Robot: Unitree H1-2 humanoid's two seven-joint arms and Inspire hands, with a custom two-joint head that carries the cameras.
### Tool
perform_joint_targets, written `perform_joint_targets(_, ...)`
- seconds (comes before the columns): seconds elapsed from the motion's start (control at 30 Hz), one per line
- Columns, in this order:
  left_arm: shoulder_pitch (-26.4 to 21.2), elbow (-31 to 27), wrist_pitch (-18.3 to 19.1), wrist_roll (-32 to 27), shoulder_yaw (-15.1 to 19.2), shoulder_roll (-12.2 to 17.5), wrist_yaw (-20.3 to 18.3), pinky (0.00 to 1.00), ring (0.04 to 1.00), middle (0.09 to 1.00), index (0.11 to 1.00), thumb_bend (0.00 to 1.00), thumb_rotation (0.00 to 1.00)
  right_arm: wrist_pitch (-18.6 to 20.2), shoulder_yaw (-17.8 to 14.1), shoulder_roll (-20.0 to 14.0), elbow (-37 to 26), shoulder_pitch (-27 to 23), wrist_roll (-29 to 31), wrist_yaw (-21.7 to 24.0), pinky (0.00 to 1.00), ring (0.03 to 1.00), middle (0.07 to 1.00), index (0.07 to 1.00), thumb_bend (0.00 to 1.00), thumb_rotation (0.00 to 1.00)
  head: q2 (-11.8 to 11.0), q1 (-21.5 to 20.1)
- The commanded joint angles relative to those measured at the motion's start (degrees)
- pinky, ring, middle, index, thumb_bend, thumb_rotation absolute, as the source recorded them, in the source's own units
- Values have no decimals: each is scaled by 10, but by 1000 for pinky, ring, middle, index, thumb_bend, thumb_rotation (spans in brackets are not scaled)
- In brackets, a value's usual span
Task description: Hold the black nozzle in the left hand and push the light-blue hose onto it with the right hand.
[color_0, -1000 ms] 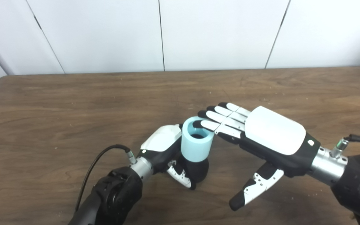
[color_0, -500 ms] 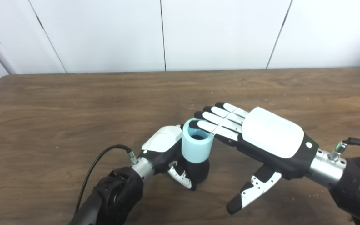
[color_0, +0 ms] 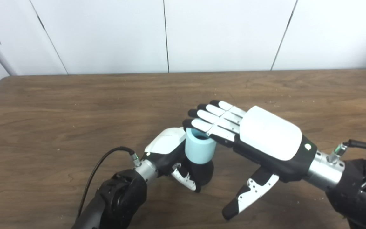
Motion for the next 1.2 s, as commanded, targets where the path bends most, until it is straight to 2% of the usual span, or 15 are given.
perform_joint_targets(0.0, 12, 24, 20, -1, -15, 5, -43, 1000, 906, 760, 483, 516, 36, -16, -3, -2, -5, -6, 3, -20, 1000, 1000, 1000, 975, 668, 1000, 1, 1)
perform_joint_targets(0.4, 12, 16, 17, 3, -15, 7, -45, 1000, 881, 760, 483, 515, 35, -31, 5, -3, 7, 8, -3, -18, 1000, 1000, 1000, 969, 664, 1000, 2, 1)
perform_joint_targets(0.6, 13, 16, 21, 3, -15, 5, -46, 1000, 905, 771, 483, 515, 35, -29, -2, -9, 17, 4, 3, -19, 1000, 1000, 1000, 961, 667, 1000, 3, 1)
perform_joint_targets(0.87, 15, 25, 1, -12, -12, 6, -31, 1000, 810, 629, 482, 513, 32, -17, -15, -11, 15, -14, 2, -17, 1000, 1000, 1000, 956, 663, 1000, 3, 0)
perform_joint_targets(1.17, 14, 29, -8, -14, -10, 6, -29, 1000, 774, 620, 481, 512, 32, -35, -17, -9, 20, 6, -10, -30, 1000, 1000, 1000, 938, 663, 1000, 4, 1)
